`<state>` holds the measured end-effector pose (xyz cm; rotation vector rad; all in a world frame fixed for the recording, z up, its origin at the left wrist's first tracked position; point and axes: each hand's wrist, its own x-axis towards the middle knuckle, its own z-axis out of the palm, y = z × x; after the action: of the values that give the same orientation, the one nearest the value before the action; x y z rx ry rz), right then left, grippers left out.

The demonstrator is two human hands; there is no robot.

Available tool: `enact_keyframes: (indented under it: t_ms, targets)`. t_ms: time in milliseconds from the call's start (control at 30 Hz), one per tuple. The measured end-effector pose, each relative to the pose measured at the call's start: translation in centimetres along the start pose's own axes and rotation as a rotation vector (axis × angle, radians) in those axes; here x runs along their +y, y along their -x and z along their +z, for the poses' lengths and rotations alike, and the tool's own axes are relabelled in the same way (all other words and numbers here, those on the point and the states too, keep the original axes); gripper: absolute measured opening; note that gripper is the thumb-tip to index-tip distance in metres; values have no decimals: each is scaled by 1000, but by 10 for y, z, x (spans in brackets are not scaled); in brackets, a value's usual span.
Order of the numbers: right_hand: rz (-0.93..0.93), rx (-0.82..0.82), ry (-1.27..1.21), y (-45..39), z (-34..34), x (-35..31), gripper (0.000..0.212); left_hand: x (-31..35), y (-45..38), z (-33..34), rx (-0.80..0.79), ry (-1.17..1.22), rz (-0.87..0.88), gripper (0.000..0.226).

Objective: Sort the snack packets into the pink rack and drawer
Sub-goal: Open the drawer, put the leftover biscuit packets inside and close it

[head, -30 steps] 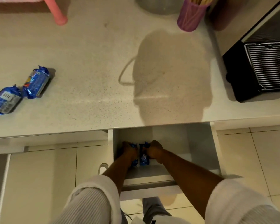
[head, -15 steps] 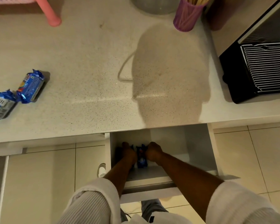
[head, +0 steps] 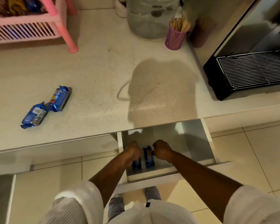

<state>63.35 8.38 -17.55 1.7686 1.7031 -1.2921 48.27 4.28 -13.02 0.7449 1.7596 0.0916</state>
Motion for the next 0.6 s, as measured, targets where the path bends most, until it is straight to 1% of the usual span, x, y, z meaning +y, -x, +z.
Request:
enact_keyframes:
  t_ms: [67,100,133,167,200,300,400,500,533,600]
  targets:
    - [-36,65,-72,18,-4,-11,24,-1,10,-8,-39,48,115,22]
    - [-51,103,-116,30,-6,-18,19,-2,16,-18,-42,84,159,23]
    - [-62,142,-165,43,-8,-26,17,-4,26,-28,-41,105,214,34]
    - [-75,190,-220,56,-10,-34,17,-6,35,-39,-37,138,264,41]
    - [-96,246,-278,68,-12,-42,19,-9,42,-50,-28,157,296,43]
    - [-179,394,-456,100,-13,-72,17,-20,63,-87,41,229,380,31]
    - [-227,449,-567,112,-12,-108,12,-31,79,-124,118,392,414,28]
    - [-324,485,-618,117,-9,-155,10,-43,103,-166,288,459,496,27]
    - [-348,480,-637,117,-7,-170,12,-47,106,-179,339,470,527,27]
    - [-395,444,-685,119,0,-204,14,-59,112,-207,393,493,611,26]
